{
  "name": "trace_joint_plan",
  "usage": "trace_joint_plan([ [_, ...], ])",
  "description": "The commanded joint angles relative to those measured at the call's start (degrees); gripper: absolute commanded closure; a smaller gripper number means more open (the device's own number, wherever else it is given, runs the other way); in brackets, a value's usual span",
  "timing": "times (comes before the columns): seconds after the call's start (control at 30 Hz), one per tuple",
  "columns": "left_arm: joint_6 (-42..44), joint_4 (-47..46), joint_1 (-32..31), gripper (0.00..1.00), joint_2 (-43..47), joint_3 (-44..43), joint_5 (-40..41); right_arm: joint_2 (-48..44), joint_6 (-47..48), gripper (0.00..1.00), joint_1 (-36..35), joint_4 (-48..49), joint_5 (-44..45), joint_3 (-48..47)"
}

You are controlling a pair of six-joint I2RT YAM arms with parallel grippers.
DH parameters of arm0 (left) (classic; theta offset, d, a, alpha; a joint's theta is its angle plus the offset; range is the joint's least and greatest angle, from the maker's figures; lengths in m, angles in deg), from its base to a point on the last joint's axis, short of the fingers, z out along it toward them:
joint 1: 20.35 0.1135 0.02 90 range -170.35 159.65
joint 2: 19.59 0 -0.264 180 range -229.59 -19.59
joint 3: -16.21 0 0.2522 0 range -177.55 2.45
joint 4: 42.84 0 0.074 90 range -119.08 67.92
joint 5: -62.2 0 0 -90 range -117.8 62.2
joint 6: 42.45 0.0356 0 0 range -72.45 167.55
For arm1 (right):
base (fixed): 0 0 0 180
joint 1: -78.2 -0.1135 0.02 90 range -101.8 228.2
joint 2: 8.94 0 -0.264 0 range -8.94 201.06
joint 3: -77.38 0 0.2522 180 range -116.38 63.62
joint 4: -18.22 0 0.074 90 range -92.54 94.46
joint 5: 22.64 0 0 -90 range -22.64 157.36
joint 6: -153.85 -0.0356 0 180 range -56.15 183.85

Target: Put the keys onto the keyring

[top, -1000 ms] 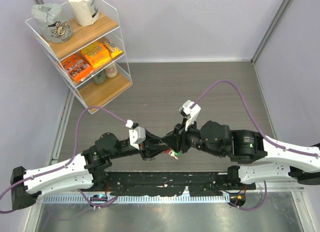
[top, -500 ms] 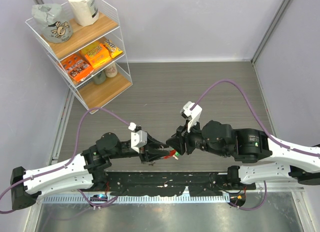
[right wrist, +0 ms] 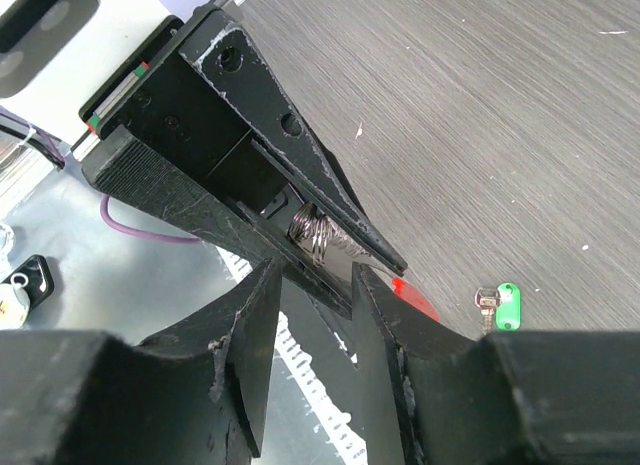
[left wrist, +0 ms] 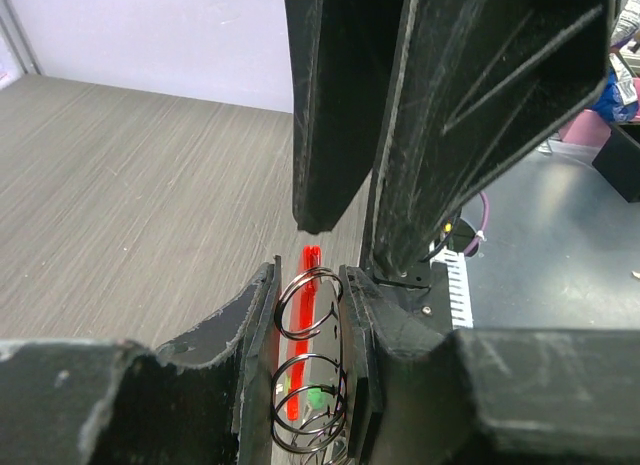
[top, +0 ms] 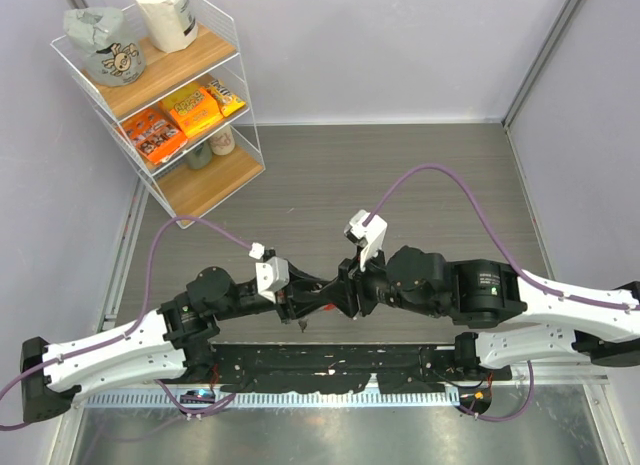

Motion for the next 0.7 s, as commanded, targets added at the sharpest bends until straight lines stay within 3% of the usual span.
trace_joint_plan([
  [0.0, -0.03, -3.67, -0.18, 1.00, 1.06, -1.55, 2.02, 0.76, -1.85, 0.60, -0.47, 4.08, 1.64, -0.17],
  [0.33, -0.12, -4.81, -0.18, 1.00, 2.38, -0.76, 2.73, 2.87, -2.82, 0.62, -0.47, 5.04, 2.96, -0.87],
  [0.53, -0.29, -5.43, -0.27, 1.00, 2.91, -0.32, 2.37, 3.57, -3.08, 0.73, -0.47, 5.22, 4.55, -1.22],
  [0.67, -0.29, -5.69, -0.36, 1.00, 3.17, -0.15, 2.46, 4.01, -3.17, 0.75, -0.47, 5.31, 4.72, -1.49],
])
